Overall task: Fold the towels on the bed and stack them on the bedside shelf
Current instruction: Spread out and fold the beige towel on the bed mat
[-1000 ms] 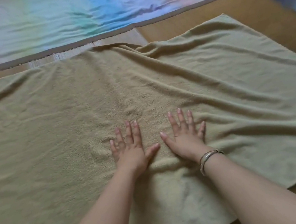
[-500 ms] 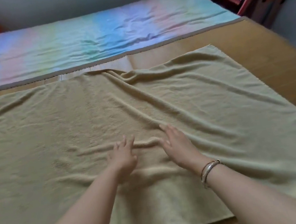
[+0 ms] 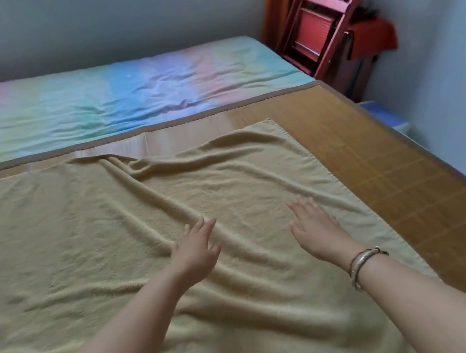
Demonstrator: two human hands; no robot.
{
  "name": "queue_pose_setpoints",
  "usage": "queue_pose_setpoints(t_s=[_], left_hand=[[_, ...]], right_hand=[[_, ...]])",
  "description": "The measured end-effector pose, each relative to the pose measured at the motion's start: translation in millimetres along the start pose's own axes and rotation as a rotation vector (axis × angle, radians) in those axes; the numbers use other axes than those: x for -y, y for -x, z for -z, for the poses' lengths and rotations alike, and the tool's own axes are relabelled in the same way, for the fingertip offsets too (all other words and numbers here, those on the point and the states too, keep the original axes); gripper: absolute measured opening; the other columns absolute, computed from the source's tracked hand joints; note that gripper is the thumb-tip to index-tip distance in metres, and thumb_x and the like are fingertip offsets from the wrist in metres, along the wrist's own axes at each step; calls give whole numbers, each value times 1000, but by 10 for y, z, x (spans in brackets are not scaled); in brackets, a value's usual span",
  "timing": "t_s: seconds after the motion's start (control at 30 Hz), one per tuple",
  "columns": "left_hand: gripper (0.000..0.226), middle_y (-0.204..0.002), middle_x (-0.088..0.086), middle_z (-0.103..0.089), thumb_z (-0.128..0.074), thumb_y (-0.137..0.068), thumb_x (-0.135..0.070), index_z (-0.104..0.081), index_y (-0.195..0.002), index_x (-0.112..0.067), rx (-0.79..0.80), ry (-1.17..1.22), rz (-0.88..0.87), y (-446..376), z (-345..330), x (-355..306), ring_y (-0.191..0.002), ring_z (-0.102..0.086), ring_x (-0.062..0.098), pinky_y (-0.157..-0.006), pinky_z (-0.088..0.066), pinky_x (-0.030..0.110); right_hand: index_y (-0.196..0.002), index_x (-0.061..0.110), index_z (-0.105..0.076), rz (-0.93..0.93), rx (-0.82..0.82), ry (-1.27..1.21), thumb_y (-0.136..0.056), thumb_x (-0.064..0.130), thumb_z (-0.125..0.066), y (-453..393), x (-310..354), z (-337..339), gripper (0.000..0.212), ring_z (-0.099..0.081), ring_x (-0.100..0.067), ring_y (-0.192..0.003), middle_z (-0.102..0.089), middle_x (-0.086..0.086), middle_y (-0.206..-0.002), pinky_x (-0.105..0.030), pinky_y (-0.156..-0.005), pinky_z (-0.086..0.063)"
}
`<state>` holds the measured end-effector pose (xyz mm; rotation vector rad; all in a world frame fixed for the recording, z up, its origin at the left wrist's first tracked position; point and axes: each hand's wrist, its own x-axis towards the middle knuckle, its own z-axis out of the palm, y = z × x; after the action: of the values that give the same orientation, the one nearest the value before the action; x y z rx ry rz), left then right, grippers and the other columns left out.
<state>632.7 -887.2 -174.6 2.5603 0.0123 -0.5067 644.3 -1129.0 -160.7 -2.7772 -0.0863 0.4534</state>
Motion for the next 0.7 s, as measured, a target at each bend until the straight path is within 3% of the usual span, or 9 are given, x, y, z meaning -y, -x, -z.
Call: queue_pose_setpoints(t_s=[0.43,0.57,0.7], left_hand=[[60,-161,-2,-1,-41,-99,-38,-12,-152,-33,-92,-33,80,-1430,-536,-904,-148,0,21,-120,-6,44],[61,-161,-2,-1,-41,-99,-39,-12,-151,-34,-163,-19,78,-1942,-533,-1192,-148,-1,22,-119,-8,49],[60,-161,1,-3,-42,-98,-41,-14,-151,-33,-187,-51,85,-2509,-523,-1468,-148,-3,25,-119,-9,50]], right_hand=[[-152,25,-8,151,-47,105,-100,26,-27,-1503,-1035,172,55,8,-17,-147,6,1,-161,-40,-118,1],[-152,27,-1,235,-89,162,-101,33,-24,-1855,-1325,216,57,9,-17,-147,9,1,-160,-42,-118,3],[-152,25,3,200,-124,92,-100,40,-24,-2048,-1660,273,60,11,-16,-147,9,1,-160,-41,-119,3]])
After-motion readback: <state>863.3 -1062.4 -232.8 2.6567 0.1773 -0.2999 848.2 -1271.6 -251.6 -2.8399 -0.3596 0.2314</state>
